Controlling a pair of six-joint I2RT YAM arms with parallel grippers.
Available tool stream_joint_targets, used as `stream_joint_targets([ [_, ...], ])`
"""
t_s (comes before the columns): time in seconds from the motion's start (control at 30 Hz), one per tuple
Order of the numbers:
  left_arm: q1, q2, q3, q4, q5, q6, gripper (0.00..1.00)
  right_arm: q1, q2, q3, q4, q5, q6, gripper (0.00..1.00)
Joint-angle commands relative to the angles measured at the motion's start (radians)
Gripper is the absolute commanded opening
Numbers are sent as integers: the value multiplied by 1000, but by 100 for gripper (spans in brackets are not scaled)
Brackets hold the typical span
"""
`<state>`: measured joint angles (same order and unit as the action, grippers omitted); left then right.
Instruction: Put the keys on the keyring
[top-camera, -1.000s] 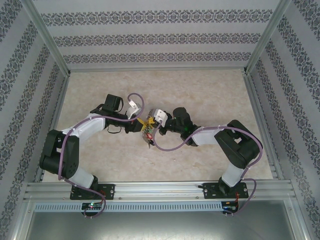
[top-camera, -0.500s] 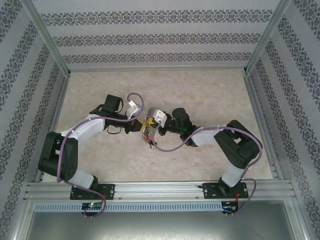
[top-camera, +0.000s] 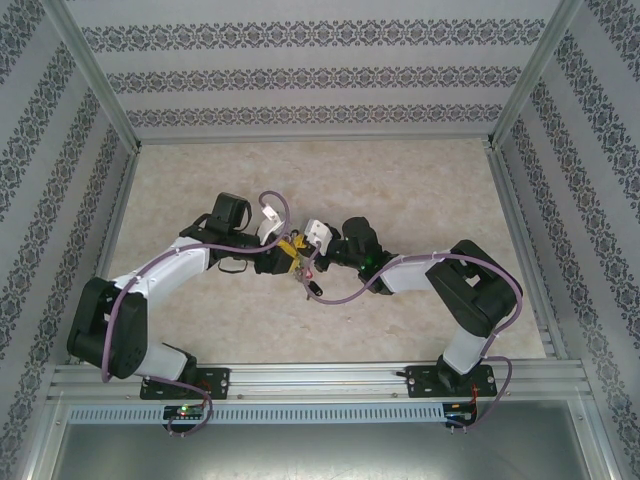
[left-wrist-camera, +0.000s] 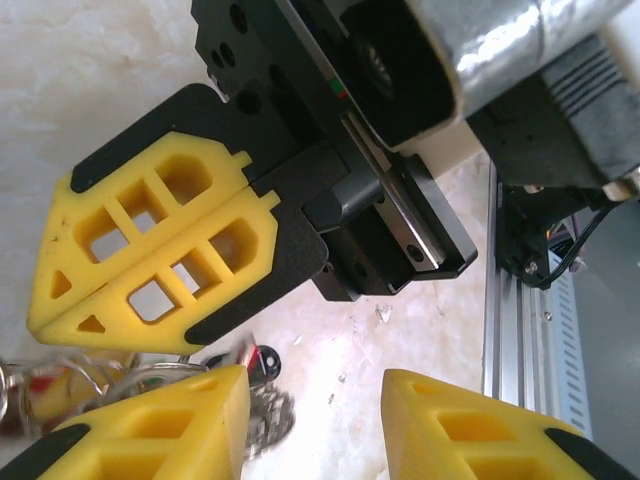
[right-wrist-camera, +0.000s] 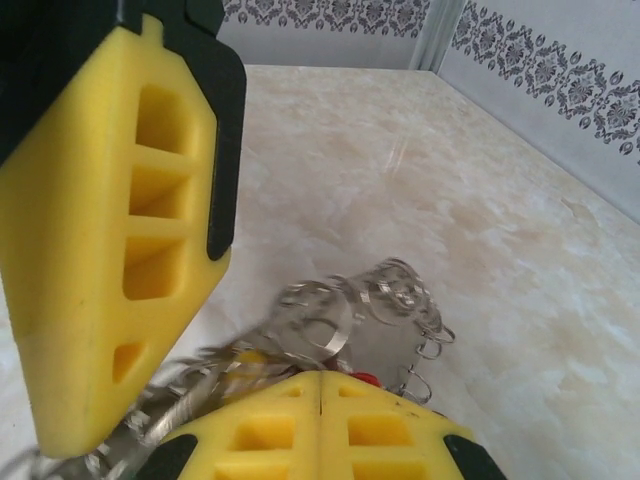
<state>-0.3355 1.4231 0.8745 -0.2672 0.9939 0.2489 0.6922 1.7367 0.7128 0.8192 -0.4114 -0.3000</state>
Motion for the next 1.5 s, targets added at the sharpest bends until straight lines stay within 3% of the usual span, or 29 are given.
stream_joint_targets([
  [0.0, 33, -52, -14, 52, 5, -54, 41, 13, 6, -7, 58, -20, 27, 0],
  [0.1, 96, -139, -56, 95, -55, -88, 42, 11, 6, -9, 64, -24, 24, 0],
  [0.17, 140, -214, -107, 149, -112, -100, 48, 8, 9, -9, 64, -29, 22, 0],
  [0.3, 194, -319, -200, 261, -334, -201, 57, 1, 5, -10, 59, -50, 31, 0],
  [0.4, 208, -317, -207, 226, -466, -335, 57, -4, -21, -6, 9, -92, 35, 1],
  [0.5, 223, -321, -183, 74, -645, -496, 55, -5, -56, 2, -68, -112, 20, 16],
  [0.57, 249, -334, -176, -32, -693, -602, 52, -1, -75, 32, -166, -121, 14, 27],
  [0.7, 275, -354, -155, -206, -704, -714, 55, 8, -106, 107, -324, -86, 154, 40],
  [0.87, 291, -279, -119, -341, -669, -775, 58, 4, -114, 287, -712, 195, 507, 39],
  [0.97, 291, -244, -132, -316, -648, -768, 57, -7, -5, 527, -1133, 165, 674, 39],
  [1.03, 289, -228, -133, -284, -647, -768, 57, 1, 87, 643, -1305, 124, 741, 38],
  [1.17, 291, -143, -120, -235, -642, -778, 60, 53, 181, 747, -1422, 133, 816, 45],
  [1.33, 282, -4, -75, -197, -567, -824, 59, 76, 330, 884, -1475, -41, 904, 46],
  [1.47, 267, 26, -66, -207, -565, -817, 59, 66, 377, 906, -1498, -72, 925, 46],
])
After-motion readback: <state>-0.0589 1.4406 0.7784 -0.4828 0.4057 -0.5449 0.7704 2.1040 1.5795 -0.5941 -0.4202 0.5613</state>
